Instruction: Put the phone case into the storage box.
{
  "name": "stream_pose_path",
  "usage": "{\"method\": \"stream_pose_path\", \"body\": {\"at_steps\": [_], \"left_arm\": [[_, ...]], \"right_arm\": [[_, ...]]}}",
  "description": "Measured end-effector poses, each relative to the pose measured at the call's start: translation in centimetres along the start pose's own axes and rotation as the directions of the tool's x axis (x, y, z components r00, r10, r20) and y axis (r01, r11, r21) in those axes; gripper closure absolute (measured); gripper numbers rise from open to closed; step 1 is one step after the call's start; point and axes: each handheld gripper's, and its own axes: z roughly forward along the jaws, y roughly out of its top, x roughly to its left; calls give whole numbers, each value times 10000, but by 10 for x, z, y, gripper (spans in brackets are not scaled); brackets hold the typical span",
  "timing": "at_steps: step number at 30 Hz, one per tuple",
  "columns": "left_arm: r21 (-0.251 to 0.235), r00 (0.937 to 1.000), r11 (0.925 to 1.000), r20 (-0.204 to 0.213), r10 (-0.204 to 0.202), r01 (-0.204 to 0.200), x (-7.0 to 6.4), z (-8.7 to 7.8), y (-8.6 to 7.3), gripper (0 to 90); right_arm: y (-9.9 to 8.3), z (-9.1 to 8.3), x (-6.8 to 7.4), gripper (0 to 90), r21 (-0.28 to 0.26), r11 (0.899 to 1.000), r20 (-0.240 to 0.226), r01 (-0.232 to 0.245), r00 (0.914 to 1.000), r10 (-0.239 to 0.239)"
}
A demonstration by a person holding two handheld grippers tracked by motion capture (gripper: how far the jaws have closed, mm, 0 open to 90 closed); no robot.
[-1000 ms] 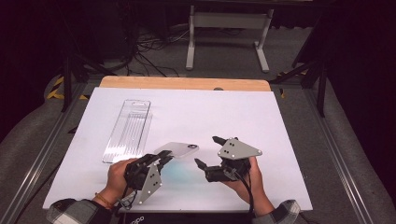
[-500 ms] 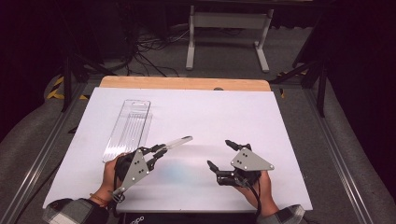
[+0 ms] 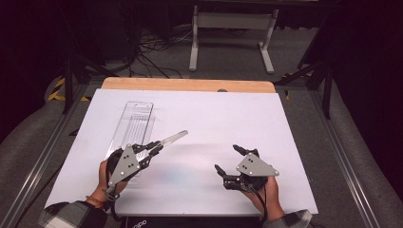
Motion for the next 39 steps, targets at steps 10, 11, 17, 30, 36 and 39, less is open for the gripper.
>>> {"method": "stream_pose_path", "body": {"at_steps": [10, 11, 17, 30, 36, 39], "left_arm": [[-313, 9961, 9956, -87, -882, 879, 19, -12, -6, 816], [-361, 9959, 9953, -105, -903, 898, 20, -13, -6, 816], [-422, 9908, 9900, -80, -1347, 1343, 31, -18, -12, 816], [-783, 9717, 9688, -54, -2363, 2352, 63, -32, -33, 816], [-761, 9589, 9561, 0, -2838, 2830, 81, -33, -47, 816], [-782, 9570, 9540, 26, -2901, 2894, 85, -32, -51, 816]], "right_arm": [[-3, 1, -1, 175, -257, 9997, 27, 37, 10000, -37], [-4, 1, -1, 175, -278, 9996, 47, 36, 10000, -34], [-5, 3, -2, 176, -254, 9996, 99, 84, 9999, -82], [-7, 3, -4, 187, -272, 9995, 70, 164, 9998, -163], [-9, 7, -4, 197, -173, 9997, 41, 162, 9999, -161], [-9, 8, -4, 198, -126, 9998, 51, 185, 9998, -184]]}}
